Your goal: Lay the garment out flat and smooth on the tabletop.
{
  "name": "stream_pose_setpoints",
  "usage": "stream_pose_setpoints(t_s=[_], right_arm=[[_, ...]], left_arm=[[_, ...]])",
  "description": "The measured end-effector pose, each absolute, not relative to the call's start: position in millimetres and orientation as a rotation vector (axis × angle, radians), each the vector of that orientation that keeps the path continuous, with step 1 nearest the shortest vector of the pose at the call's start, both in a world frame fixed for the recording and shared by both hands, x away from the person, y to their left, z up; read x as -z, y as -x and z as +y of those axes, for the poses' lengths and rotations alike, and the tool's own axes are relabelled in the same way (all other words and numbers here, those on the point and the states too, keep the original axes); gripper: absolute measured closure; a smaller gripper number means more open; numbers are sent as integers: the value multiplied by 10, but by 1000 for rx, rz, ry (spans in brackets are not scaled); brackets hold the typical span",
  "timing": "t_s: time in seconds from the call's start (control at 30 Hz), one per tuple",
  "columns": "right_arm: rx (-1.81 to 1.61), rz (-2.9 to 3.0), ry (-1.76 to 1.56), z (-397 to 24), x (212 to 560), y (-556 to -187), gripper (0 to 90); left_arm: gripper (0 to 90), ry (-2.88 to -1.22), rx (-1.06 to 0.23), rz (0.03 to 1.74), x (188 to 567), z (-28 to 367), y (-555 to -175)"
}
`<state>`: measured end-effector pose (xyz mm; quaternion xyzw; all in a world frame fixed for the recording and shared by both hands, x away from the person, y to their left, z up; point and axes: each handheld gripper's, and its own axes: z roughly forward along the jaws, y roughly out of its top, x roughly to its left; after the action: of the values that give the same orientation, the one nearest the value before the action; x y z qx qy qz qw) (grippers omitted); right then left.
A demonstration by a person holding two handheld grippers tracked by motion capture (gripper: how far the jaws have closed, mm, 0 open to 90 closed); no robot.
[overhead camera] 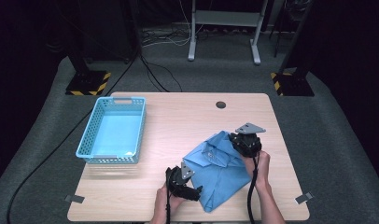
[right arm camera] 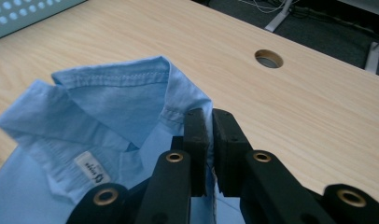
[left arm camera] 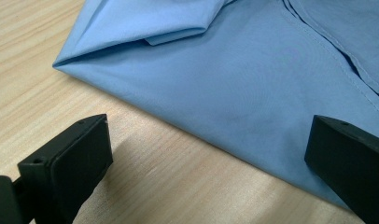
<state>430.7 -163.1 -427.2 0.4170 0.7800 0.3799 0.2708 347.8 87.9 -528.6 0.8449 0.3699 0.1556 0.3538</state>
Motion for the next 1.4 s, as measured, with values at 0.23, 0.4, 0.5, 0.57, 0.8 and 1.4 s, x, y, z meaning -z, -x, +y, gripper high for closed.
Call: stream_pose_setpoints(t_s=[0.23,0.4,0.5,0.57,0.8,1.4], right_arm=[[-1011,2060,-1189,-1814,4273,-4488,848],[-993,2029,-1238,-1949,4291,-4641,848],[-990,2017,-1282,-2037,4321,-4744,848],[-986,2002,-1314,-2103,4343,-4819,847],[-948,1946,-1452,-2384,4427,-5163,842],[-845,1886,-1707,-2912,4594,-4977,400]], left_arm=[[3,-2185,-403,955,5286,879,-3478],[3,-2185,-403,956,5286,880,-3478],[3,-2185,-403,956,5286,879,-3478],[3,-2185,-403,956,5286,879,-3478],[3,-2185,-403,956,5286,880,-3478],[3,-2183,-403,959,5287,879,-3478]])
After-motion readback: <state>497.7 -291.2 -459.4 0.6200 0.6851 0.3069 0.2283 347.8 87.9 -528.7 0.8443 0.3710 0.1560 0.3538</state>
